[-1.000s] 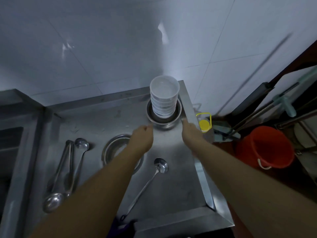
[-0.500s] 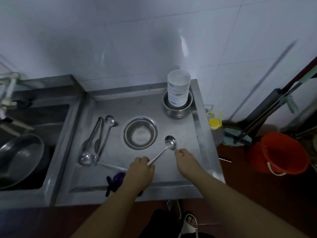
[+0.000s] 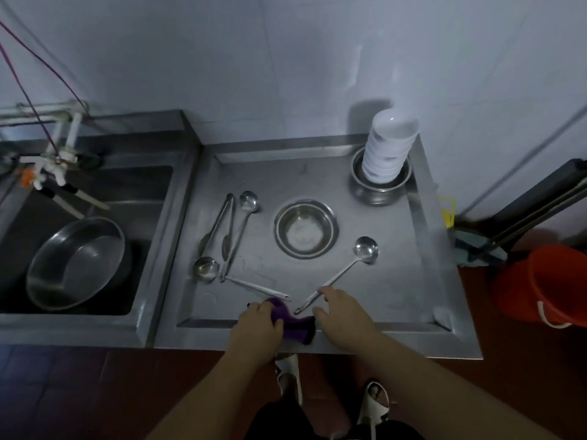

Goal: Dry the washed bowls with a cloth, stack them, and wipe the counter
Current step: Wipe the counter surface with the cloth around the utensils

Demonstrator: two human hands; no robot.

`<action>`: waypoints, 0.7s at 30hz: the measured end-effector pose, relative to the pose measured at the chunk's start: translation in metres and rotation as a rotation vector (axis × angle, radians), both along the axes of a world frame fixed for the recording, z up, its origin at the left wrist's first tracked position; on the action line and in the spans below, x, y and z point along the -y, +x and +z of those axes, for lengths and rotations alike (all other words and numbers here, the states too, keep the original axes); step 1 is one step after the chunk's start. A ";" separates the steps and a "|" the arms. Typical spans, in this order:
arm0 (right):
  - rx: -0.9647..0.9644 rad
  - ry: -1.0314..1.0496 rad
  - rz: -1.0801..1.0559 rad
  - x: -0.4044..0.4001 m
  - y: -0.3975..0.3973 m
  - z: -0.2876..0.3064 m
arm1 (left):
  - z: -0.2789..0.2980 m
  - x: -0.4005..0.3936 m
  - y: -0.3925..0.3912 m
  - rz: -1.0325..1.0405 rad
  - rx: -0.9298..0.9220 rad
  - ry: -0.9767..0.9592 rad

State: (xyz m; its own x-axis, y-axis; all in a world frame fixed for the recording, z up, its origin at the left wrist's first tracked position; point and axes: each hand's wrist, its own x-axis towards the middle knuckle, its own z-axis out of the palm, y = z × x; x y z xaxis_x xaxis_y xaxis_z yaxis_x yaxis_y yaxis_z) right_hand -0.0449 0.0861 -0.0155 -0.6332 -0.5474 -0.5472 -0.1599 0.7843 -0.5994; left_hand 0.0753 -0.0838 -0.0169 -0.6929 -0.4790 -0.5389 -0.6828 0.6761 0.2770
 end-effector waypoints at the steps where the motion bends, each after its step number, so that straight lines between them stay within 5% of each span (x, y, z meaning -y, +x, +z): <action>1: -0.008 0.016 0.028 0.014 0.006 -0.007 | -0.004 0.012 0.003 -0.012 0.003 0.007; 11: -0.131 0.061 0.421 0.118 0.057 -0.081 | -0.039 0.123 0.015 -0.110 0.065 0.035; 21: -0.245 0.059 0.510 0.116 0.074 -0.105 | -0.058 0.139 0.001 -0.204 0.070 0.074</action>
